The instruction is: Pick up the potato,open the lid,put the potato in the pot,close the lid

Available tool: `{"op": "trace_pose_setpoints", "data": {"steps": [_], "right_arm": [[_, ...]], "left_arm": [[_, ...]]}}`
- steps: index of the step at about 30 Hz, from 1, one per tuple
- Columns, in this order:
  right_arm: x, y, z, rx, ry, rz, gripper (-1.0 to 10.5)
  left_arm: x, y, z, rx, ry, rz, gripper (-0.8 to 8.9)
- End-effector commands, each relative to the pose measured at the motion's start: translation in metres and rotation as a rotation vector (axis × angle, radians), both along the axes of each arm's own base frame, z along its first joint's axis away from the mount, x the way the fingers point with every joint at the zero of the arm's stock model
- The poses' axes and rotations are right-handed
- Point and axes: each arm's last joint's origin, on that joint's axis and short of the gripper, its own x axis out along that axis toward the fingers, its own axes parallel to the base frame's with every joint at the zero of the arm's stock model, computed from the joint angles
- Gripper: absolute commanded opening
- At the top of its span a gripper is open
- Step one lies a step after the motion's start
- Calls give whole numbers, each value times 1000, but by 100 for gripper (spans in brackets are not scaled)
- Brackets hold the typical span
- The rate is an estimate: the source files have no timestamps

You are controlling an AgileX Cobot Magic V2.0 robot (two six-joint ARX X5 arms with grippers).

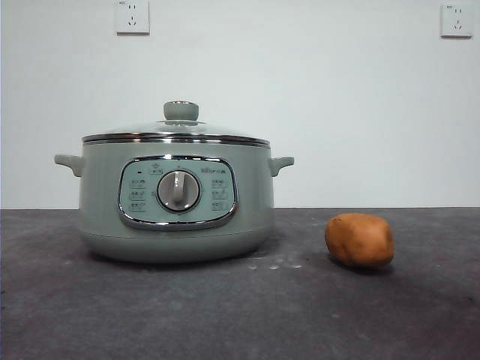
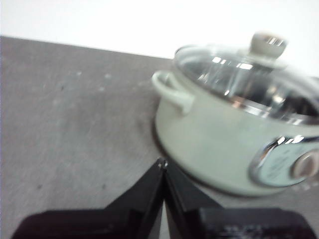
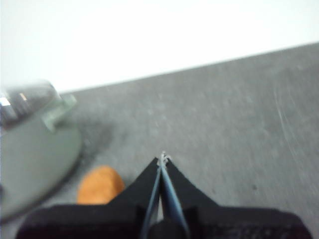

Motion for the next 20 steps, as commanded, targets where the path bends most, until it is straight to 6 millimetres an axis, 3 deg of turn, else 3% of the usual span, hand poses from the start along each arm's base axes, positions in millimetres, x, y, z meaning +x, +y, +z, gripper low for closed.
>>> {"op": "trace_pose_setpoints", "data": {"steps": [1, 8, 12, 20], "right_arm": [[-2, 0, 14, 39, -9, 8, -11], [-5, 2, 64, 31, 19, 86, -11], [-6, 3, 103, -32, 63, 131, -11], [-2, 5, 162, -152, 192, 228, -11]], "left_arm": [[-1, -1, 15, -19, -7, -16, -6], [-6, -3, 65, -29, -10, -89, -6], [-8, -5, 95, -39, 6, -144, -6], [-11, -9, 135, -15, 36, -231, -6]]}}
